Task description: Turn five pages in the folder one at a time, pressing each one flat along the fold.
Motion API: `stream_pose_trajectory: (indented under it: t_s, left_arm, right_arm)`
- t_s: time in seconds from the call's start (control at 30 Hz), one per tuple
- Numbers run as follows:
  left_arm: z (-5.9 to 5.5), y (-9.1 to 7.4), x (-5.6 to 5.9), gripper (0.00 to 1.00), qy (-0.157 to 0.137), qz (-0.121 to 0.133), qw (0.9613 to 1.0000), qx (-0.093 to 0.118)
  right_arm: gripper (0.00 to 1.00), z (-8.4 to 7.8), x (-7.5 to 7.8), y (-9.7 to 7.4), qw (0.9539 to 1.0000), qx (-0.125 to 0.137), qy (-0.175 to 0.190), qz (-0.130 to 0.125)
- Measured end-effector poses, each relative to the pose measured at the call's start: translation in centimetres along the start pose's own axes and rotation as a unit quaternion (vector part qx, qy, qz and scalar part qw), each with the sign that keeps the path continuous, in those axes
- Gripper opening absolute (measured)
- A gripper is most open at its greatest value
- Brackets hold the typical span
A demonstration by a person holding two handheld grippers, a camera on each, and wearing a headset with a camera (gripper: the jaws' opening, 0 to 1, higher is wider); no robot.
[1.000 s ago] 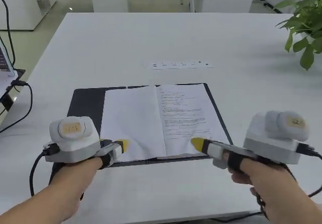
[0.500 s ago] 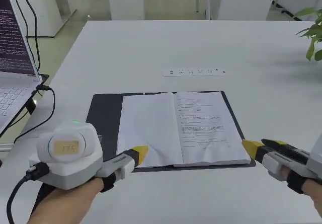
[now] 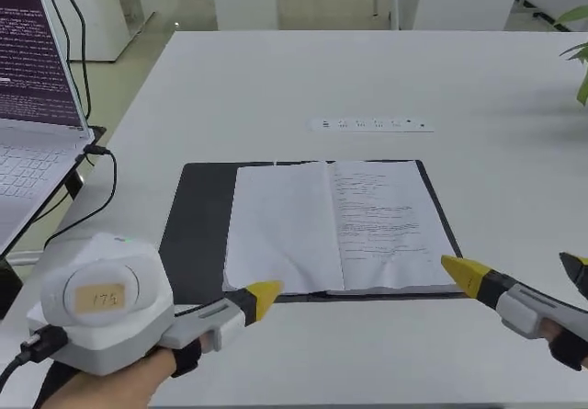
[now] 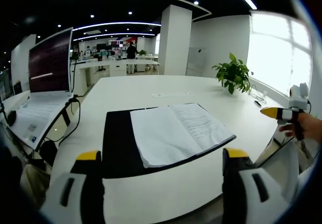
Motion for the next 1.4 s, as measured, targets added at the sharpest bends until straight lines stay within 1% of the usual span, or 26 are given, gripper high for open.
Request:
stream_pose_trajectory:
  t_s: [0.17, 0.23, 0.3, 0.37, 0.5, 0.57, 0.67, 0.77, 0.8, 0.87, 0.97, 1.1, 1.17, 1.23, 1.3, 1.4]
  left_arm:
    - [-0.1, -0.5, -0.2, 0.99, 0.002, 0.007, 1.0, 0.002]
    - [0.2, -0.7, -0.4, 0.99, 0.002, 0.01, 0.9999, 0.008]
    - [0.4, -0.9, -0.6, 0.99, -0.005, 0.016, 0.9998, 0.014]
    - [0.5, -1.0, -0.7, 0.99, -0.008, 0.02, 0.9997, 0.015]
    - [0.7, -1.2, -0.8, 0.99, -0.006, 0.025, 0.9995, 0.018]
    - [0.9, -1.1, -0.7, 0.99, -0.004, 0.026, 0.9995, 0.02]
    - [0.8, -1.1, -0.3, 0.99, -0.002, 0.027, 0.9995, 0.015]
    - [0.6, -1.0, 0.2, 0.99, 0.0, 0.027, 0.9996, 0.01]
    - [0.6, -1.0, 0.5, 0.99, 0.0, 0.026, 0.9996, 0.01]
    - [0.5, -1.1, 0.8, 0.99, 0.001, 0.028, 0.9996, 0.009]
    - [0.3, -1.0, 0.9, 0.99, 0.0, 0.029, 0.9996, 0.006]
    - [-0.1, -0.5, 0.9, 0.99, 0.001, 0.031, 0.9995, -0.002]
    - [-0.3, -0.2, 1.2, 0.99, 0.004, 0.03, 0.9995, -0.012]
    - [-0.6, 0.4, 1.5, 0.99, 0.007, 0.029, 0.9994, -0.02]
    - [-0.8, 1.1, 2.0, 0.99, 0.008, 0.026, 0.9993, -0.025]
    - [-1.0, 2.5, 2.9, 0.99, 0.012, 0.014, 0.9992, -0.034]
  right_arm:
    - [1.0, -0.1, 0.3, -0.1, 1.0, 0.001, -0.005, 0.002]
    - [1.0, -0.2, 0.3, -0.2, 1.0, -0.003, -0.007, 0.005]
    - [0.99, -0.3, 0.3, -0.2, 0.9999, -0.005, -0.005, 0.008]
    - [0.98, -0.4, 0.3, -0.2, 0.9999, -0.009, -0.004, 0.014]
    - [0.98, -0.6, 0.3, -0.1, 0.9998, -0.009, 0.001, 0.017]
    - [0.97, -0.7, 0.3, -0.1, 0.9998, -0.011, 0.001, 0.019]
    - [0.97, -0.7, 0.2, -0.1, 0.9996, -0.014, 0.001, 0.025]
    - [0.97, -0.7, -0.1, -0.1, 0.9993, -0.018, -0.006, 0.031]
    - [0.97, -0.7, -0.2, -0.2, 0.9993, -0.015, -0.008, 0.033]
    - [0.96, -0.7, -0.3, -0.2, 0.999, -0.019, -0.009, 0.039]
    - [0.96, -0.7, -0.6, 0.0, 0.9984, -0.02, -0.007, 0.052]
    - [0.95, -0.9, -0.9, 0.6, 0.9974, -0.028, -0.012, 0.065]
    - [0.95, -1.0, -1.1, 0.8, 0.9968, -0.031, -0.012, 0.073]
    - [0.95, -1.2, -1.5, 0.9, 0.9957, -0.038, -0.019, 0.083]
    - [0.95, -1.4, -1.6, 1.0, 0.9949, -0.045, -0.025, 0.087]
    - [0.95, -1.6, -1.7, 0.8, 0.9945, -0.046, -0.023, 0.091]
Point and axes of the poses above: the centre of the closed fingertips' face, and the gripper's own axes: y roughly forward along the fingers, x roughly to its right, z roughly out of its top, the point moved 8 cm from there along -y, roughly backward along the fingers, and after that the axes turned 15 degrees about -y, right-handed, at the moved point
